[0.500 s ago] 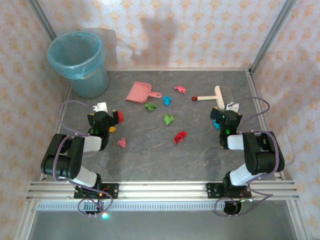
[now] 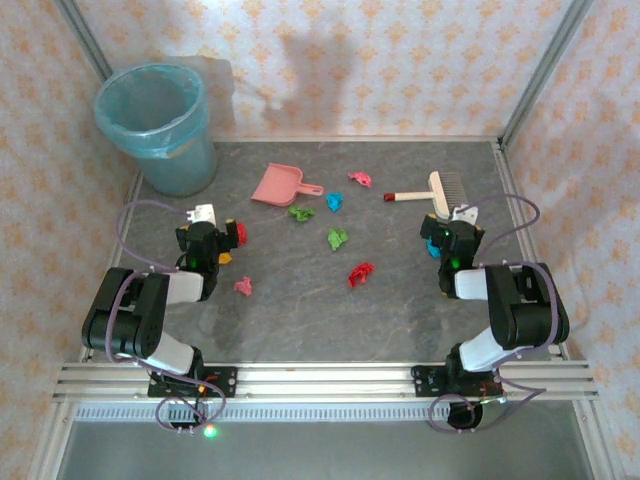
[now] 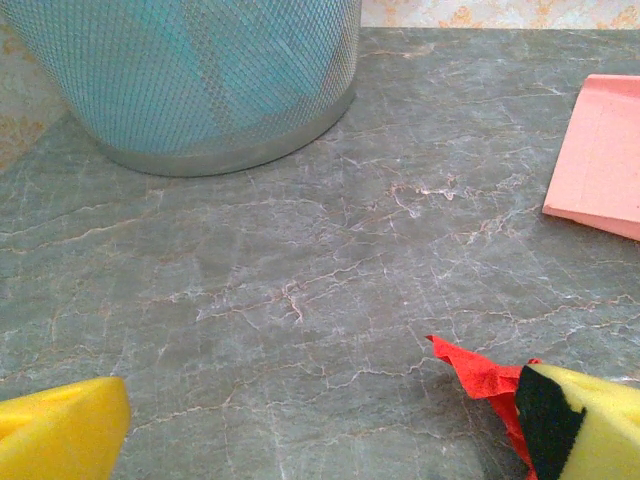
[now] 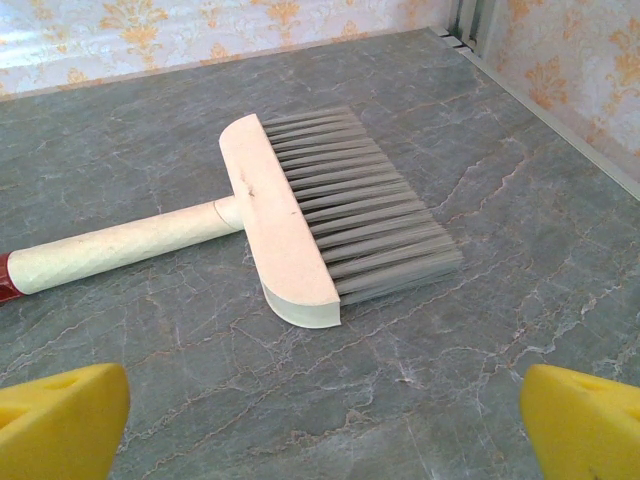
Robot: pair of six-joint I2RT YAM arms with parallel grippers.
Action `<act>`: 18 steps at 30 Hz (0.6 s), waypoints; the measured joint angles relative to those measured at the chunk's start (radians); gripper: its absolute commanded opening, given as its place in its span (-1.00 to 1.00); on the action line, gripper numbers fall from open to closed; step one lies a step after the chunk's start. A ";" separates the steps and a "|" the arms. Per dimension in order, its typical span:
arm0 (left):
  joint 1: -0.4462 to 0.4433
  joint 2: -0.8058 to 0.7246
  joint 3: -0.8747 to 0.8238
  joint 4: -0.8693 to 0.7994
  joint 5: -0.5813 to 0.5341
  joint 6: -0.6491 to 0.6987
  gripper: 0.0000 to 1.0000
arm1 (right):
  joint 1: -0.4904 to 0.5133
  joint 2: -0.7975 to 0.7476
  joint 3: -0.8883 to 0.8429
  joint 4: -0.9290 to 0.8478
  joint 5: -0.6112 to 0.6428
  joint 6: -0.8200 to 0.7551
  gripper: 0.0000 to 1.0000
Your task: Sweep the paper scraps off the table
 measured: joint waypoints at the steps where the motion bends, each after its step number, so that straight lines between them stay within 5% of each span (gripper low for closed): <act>1: 0.000 0.000 0.000 0.000 0.000 0.000 0.99 | 0.000 0.000 0.000 0.000 0.000 0.000 0.99; 18: 0.000 -0.004 0.013 -0.028 0.014 0.001 1.00 | 0.000 -0.008 -0.003 -0.002 -0.001 0.000 0.99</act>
